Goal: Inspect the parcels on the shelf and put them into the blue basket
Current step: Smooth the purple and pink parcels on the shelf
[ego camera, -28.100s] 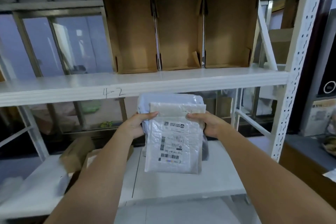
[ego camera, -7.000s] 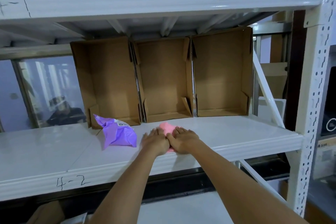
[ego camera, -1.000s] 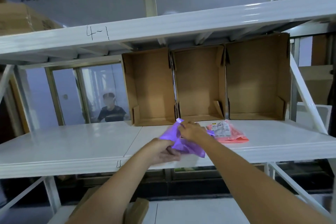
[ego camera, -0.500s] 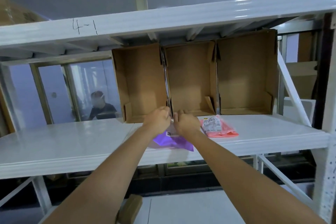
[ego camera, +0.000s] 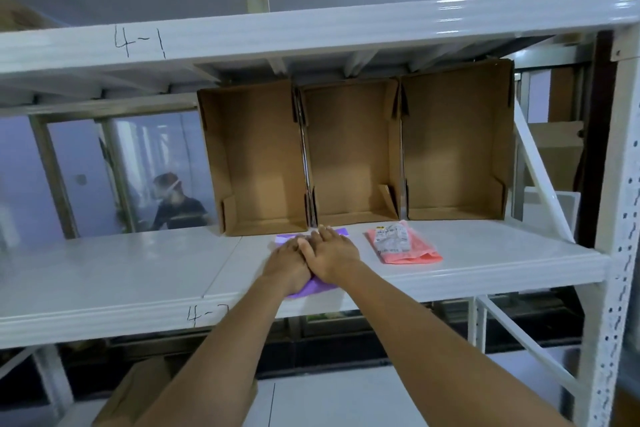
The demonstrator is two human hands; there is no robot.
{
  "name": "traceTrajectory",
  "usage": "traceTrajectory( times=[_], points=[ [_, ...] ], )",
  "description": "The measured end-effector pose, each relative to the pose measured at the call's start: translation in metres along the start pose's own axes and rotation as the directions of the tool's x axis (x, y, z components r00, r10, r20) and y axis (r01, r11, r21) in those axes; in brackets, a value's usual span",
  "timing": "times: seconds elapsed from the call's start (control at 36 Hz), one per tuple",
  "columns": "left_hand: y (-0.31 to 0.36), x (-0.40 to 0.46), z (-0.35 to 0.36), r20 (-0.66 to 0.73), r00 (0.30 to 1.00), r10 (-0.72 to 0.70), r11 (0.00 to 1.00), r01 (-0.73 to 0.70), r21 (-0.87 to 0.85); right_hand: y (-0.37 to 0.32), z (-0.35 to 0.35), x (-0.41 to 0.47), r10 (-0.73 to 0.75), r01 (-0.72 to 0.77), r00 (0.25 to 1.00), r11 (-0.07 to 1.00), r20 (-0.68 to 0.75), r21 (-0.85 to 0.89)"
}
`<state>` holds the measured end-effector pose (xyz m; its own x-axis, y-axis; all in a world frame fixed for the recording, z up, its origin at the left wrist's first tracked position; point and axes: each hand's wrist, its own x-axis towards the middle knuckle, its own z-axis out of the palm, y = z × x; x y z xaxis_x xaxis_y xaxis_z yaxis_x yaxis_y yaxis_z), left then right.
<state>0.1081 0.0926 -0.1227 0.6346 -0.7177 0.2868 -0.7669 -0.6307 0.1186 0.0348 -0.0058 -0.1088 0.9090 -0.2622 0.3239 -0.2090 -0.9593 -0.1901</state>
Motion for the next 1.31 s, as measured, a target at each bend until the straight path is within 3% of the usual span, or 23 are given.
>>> traceTrajectory(
  times=[0.14, 0.31, 0.58, 1.11, 1.31],
  points=[
    [-0.007, 0.005, 0.014, 0.014, 0.997, -0.074, 0.995, 0.073, 0.071, 0.007, 0.012, 0.002, -0.053, 0.054, 0.997, 0.999, -0.055, 0.009],
    [-0.008, 0.013, 0.022, 0.027, 0.995, -0.098, 0.993, 0.096, 0.071, 0.013, 0.018, 0.013, -0.046, 0.046, 0.999, 0.999, 0.006, 0.011],
    [-0.019, 0.032, 0.025, 0.103, 0.989, -0.108, 0.989, 0.117, -0.087, 0.017, 0.021, 0.027, -0.008, 0.005, 0.999, 0.999, 0.05, 0.049],
    [-0.019, 0.035, 0.021, 0.211, 0.973, -0.096, 0.983, 0.125, -0.133, 0.019, 0.026, 0.038, -0.002, 0.002, 0.997, 1.0, 0.082, -0.003],
    [-0.02, 0.035, 0.013, 0.258, 0.961, -0.101, 0.961, 0.161, -0.223, 0.015, 0.017, 0.039, 0.033, -0.032, 0.99, 0.999, 0.137, -0.011]
  ],
)
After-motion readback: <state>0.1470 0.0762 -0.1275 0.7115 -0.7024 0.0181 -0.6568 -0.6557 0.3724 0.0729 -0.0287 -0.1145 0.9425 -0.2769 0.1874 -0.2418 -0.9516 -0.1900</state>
